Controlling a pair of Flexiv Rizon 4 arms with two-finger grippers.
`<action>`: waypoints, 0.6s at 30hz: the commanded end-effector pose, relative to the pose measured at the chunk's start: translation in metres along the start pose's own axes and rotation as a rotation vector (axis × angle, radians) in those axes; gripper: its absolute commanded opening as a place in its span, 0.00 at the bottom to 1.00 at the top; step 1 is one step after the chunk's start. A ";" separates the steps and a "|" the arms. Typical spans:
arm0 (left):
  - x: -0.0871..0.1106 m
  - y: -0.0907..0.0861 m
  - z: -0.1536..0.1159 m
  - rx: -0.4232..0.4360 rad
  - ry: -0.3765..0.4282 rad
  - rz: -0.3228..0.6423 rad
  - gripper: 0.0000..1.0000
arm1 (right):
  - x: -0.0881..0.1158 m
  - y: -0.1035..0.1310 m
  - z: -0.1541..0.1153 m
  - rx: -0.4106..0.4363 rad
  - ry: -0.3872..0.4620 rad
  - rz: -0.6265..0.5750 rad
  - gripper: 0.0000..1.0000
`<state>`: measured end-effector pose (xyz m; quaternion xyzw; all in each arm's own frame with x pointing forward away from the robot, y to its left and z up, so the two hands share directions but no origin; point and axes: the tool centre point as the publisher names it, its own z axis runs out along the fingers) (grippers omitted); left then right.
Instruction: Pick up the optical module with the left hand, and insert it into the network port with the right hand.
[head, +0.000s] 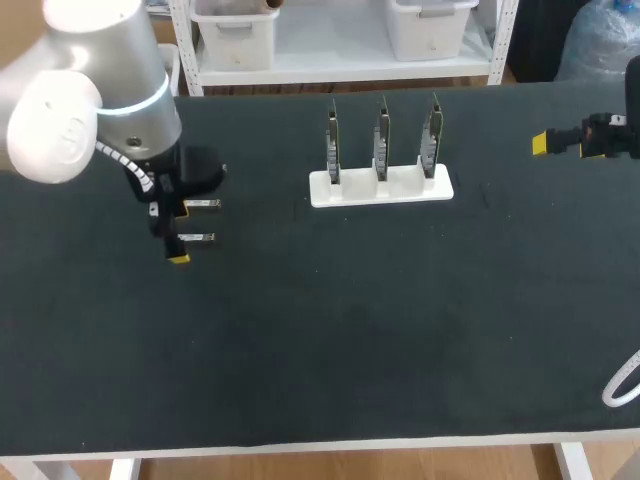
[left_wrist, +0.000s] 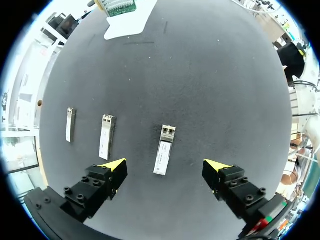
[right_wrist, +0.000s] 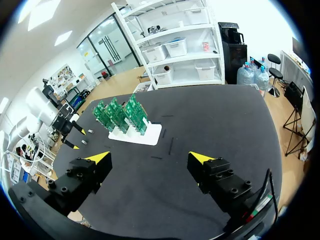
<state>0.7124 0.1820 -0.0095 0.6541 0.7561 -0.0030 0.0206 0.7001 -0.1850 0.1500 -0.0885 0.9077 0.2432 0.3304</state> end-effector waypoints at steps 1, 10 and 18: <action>0.000 0.005 0.003 0.011 0.002 0.003 1.00 | 0.000 0.000 0.000 0.000 0.000 0.000 1.00; 0.001 0.006 0.009 0.025 0.006 0.002 1.00 | 0.000 0.000 0.000 0.000 0.000 0.000 1.00; 0.006 0.010 0.011 0.018 0.018 -0.008 1.00 | 0.000 0.000 0.000 0.000 0.000 0.000 1.00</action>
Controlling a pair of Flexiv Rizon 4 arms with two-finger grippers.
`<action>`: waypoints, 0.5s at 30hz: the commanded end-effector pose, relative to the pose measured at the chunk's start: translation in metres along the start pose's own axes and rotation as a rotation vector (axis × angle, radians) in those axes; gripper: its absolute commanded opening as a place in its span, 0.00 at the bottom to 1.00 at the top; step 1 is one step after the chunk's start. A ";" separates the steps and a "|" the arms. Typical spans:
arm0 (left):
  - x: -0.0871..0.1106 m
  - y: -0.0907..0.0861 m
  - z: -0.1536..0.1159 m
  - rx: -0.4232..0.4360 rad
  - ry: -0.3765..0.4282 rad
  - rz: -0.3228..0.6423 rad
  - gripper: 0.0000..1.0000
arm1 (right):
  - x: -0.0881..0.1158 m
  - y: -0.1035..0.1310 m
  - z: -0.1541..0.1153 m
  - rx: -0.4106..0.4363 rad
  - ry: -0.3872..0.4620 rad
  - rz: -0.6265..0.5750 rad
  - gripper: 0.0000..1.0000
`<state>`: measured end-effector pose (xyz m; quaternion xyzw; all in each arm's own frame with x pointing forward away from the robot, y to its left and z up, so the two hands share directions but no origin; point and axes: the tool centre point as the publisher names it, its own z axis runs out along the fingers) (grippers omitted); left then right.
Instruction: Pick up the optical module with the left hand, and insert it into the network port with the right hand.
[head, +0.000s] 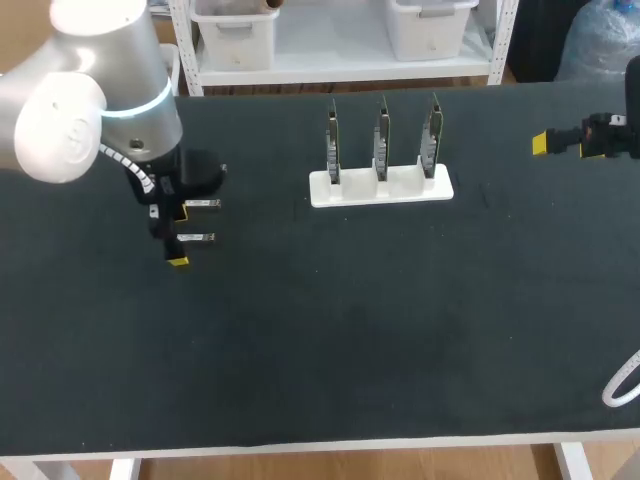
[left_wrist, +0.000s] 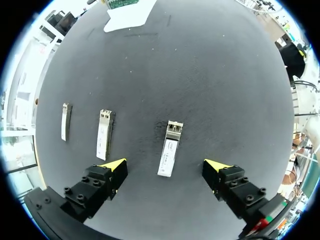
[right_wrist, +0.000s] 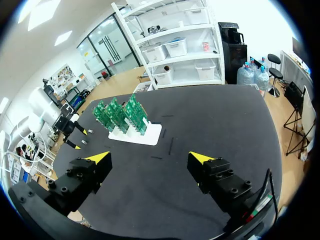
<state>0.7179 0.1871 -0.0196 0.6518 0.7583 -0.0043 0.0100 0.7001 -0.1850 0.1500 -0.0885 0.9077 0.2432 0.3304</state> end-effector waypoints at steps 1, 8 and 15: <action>0.002 0.005 0.001 0.002 0.005 -0.003 1.00 | 0.000 0.000 0.000 0.000 0.000 0.000 1.00; 0.002 0.008 0.002 0.000 0.012 0.001 1.00 | 0.000 0.000 0.000 0.000 0.000 0.000 1.00; 0.000 0.012 0.003 -0.006 0.016 0.005 1.00 | 0.000 0.000 0.000 0.000 0.000 0.000 1.00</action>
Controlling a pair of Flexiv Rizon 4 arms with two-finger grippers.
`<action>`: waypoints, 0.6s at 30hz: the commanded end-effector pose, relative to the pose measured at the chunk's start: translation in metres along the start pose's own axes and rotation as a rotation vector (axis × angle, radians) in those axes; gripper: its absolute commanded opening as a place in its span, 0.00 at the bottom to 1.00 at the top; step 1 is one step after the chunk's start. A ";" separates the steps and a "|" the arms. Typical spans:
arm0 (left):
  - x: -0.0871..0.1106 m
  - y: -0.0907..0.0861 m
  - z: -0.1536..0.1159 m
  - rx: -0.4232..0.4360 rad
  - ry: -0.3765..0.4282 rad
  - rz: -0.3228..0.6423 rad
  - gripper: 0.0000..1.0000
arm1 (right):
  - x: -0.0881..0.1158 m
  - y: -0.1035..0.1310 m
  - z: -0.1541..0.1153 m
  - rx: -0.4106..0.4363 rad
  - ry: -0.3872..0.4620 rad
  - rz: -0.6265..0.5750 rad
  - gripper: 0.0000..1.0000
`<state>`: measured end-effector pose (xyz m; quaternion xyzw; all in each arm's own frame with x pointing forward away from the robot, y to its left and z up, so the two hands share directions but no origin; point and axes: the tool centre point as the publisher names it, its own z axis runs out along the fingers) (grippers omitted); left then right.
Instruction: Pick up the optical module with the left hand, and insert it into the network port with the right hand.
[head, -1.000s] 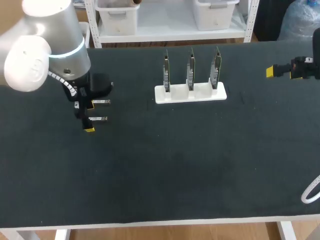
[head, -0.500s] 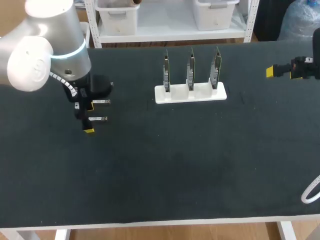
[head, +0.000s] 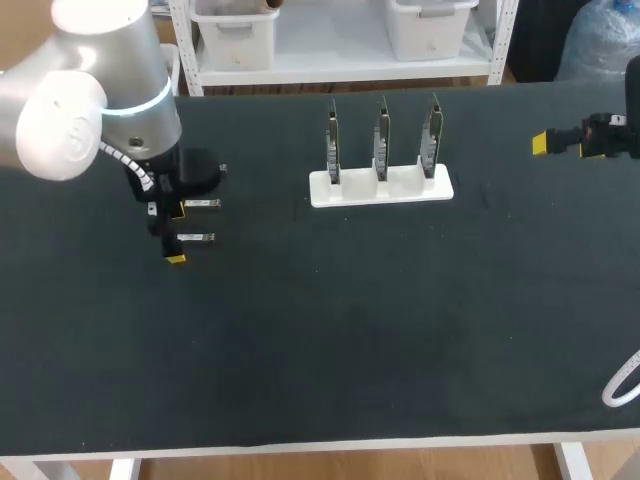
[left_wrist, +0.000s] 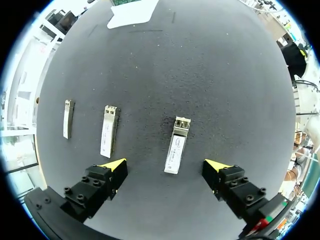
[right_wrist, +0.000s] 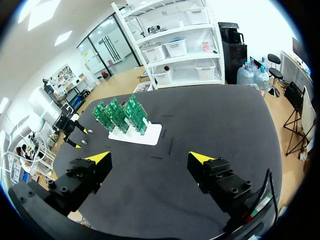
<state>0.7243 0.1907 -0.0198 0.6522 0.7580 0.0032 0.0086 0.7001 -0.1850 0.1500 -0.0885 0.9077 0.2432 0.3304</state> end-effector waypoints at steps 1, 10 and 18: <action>-0.003 0.005 0.003 0.002 0.005 0.006 1.00 | 0.000 0.000 0.000 0.000 0.000 0.000 1.00; -0.011 0.002 0.006 0.008 -0.005 0.022 1.00 | 0.000 0.000 0.000 0.000 0.000 0.000 1.00; -0.003 0.000 0.008 0.017 0.005 0.007 1.00 | 0.000 0.000 0.000 0.000 0.000 0.000 1.00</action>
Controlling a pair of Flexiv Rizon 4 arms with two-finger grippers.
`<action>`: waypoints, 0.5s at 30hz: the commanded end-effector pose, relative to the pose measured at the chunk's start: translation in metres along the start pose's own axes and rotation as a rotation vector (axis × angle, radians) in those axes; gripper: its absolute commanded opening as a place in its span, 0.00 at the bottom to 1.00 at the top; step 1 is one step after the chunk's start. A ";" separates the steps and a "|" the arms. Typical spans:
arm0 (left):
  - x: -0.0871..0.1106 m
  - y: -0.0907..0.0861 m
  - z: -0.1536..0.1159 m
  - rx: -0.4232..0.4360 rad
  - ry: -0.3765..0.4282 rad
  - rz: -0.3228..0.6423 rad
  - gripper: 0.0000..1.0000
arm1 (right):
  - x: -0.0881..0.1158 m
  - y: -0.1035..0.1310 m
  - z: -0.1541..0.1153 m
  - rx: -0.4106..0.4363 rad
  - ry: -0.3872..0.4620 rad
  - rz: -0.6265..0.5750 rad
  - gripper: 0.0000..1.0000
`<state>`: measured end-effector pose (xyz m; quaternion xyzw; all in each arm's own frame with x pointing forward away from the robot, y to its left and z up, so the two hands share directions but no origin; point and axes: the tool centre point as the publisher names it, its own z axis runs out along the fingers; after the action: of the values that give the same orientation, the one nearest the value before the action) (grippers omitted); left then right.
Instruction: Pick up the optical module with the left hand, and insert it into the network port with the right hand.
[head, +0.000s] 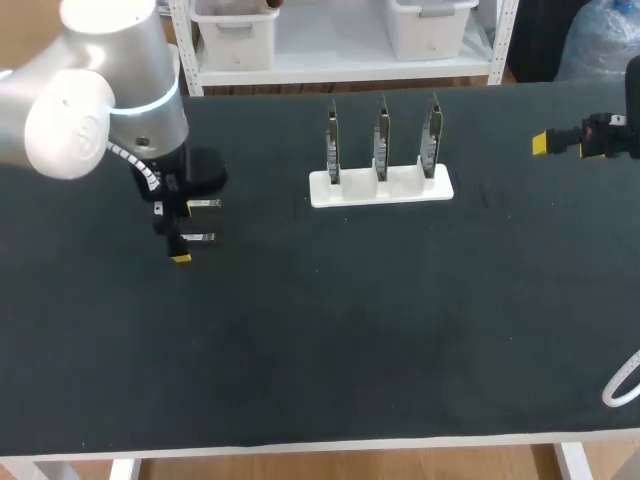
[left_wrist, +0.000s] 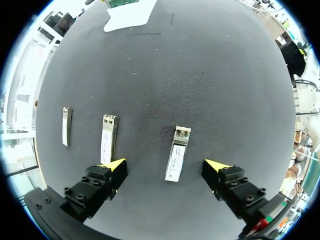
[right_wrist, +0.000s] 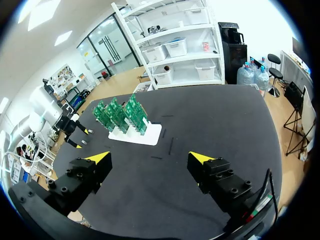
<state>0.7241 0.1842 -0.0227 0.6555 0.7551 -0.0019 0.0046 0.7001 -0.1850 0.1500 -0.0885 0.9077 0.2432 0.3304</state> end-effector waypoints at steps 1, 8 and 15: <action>0.004 0.001 0.005 0.004 0.008 -0.005 1.00 | 0.000 0.000 0.000 0.000 0.000 0.000 1.00; 0.004 0.002 0.006 0.003 0.010 -0.007 1.00 | 0.000 0.000 0.000 0.000 0.000 0.000 1.00; 0.002 0.002 0.009 0.002 -0.003 0.001 0.41 | 0.000 0.000 0.000 0.000 0.000 0.000 1.00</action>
<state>0.7243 0.1857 -0.0230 0.6549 0.7557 -0.0025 0.0035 0.7001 -0.1850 0.1500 -0.0885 0.9077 0.2432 0.3304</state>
